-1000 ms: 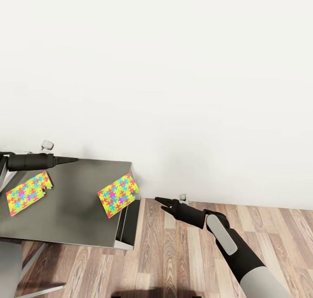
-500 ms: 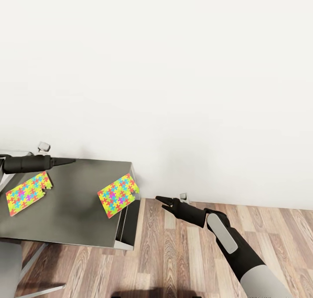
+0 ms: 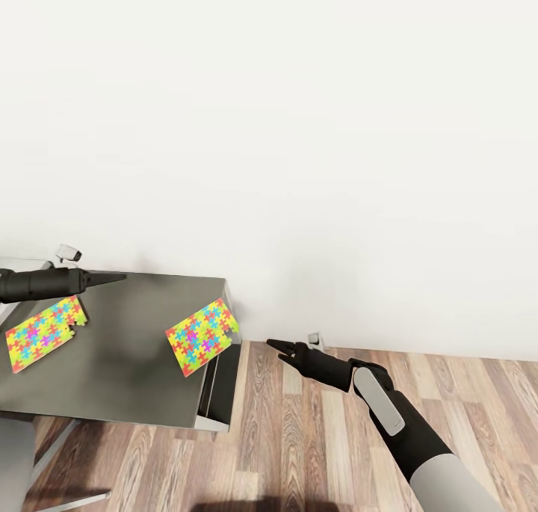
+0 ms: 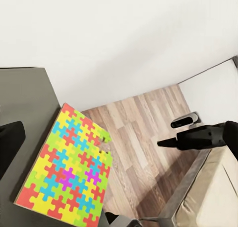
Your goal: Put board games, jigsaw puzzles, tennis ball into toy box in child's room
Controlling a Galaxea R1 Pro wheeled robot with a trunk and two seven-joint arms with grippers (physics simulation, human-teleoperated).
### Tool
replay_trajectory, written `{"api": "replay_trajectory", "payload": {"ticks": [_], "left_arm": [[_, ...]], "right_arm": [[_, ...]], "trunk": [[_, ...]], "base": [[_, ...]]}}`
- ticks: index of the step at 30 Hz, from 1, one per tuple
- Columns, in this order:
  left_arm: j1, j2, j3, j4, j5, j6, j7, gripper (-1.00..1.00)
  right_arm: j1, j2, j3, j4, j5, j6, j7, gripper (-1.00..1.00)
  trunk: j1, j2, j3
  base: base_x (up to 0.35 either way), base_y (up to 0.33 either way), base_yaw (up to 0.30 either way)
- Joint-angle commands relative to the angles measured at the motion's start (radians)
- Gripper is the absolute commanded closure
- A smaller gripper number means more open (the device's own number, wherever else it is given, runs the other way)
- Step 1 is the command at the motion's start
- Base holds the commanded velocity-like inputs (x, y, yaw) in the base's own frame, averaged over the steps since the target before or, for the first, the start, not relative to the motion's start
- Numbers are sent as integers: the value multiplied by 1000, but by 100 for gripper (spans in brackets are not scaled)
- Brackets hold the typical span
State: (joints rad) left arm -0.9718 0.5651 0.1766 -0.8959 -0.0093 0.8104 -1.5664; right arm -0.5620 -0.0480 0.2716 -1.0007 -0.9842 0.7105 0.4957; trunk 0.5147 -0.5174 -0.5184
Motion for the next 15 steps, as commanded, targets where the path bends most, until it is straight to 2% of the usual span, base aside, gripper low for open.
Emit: {"api": "replay_trajectory", "payload": {"ticks": [1, 15], "left_arm": [[1, 1, 0, -2, 0, 11, -4, -100], [12, 11, 0, -14, 7, 13, -4, -100]], "right_arm": [[-1, -1, 1, 0, -2, -3, 1, -100], [-4, 3, 3, 9, 2, -30, 1, -100]], "trunk": [[4, -9, -4], [58, -107, -48]], "base": [[0, 0, 0], [0, 0, 0]]}}
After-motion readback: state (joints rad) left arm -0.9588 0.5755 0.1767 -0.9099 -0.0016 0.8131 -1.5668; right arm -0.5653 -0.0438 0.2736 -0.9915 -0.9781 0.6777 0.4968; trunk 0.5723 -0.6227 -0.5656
